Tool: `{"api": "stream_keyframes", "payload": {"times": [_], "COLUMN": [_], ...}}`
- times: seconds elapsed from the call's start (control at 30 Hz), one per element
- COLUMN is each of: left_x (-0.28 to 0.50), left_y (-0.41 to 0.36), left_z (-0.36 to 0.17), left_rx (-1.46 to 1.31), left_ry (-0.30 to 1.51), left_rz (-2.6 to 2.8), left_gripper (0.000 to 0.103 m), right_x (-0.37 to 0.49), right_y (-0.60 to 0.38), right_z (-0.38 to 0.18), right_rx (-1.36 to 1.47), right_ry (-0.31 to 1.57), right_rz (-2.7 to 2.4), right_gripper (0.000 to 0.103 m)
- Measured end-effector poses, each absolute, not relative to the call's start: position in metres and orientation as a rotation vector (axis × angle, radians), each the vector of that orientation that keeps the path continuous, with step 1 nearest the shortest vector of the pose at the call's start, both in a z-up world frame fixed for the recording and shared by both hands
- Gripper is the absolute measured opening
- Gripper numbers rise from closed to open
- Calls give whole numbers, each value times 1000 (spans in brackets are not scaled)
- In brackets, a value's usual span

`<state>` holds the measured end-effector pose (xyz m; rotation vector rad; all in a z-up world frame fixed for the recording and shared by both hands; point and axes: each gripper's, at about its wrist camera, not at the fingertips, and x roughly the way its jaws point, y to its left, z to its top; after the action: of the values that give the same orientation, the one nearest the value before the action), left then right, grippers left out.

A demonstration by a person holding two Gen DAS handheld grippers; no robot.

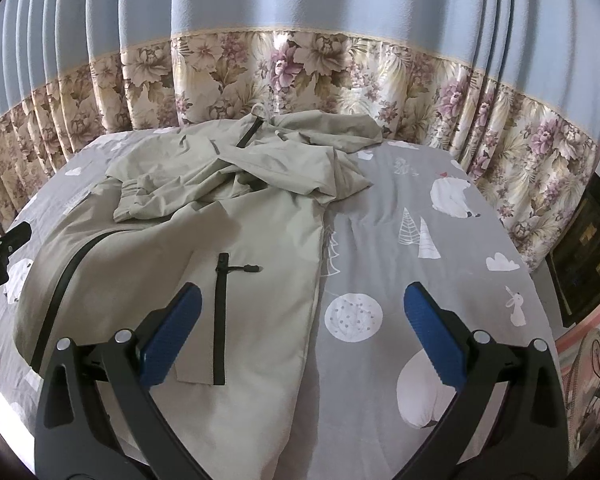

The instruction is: Fold large clothes

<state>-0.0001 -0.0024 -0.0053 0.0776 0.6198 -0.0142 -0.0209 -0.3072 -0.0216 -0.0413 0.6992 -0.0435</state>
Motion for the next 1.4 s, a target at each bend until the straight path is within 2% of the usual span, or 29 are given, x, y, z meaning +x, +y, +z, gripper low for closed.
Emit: {"api": "stream_keyframes", "payload": {"times": [0.93,1.2,1.4], "left_x": [-3,3,17], "left_y": [-11,-5,8], "left_z": [-7,-21,-24], "left_rx": [62,59,61], "left_ry": [595,624,607], "left_rz": [4,11,31], "left_gripper": [101,101,101], "right_x": [-19,-16,-7], "right_y": [-287,-290,-290], "right_z": [-24,-15,-30], "right_rx": [-93,-84,-113], "right_ry": [721,696,615], "right_rz": [-7,6,31], "right_gripper": [100,100,100]}}
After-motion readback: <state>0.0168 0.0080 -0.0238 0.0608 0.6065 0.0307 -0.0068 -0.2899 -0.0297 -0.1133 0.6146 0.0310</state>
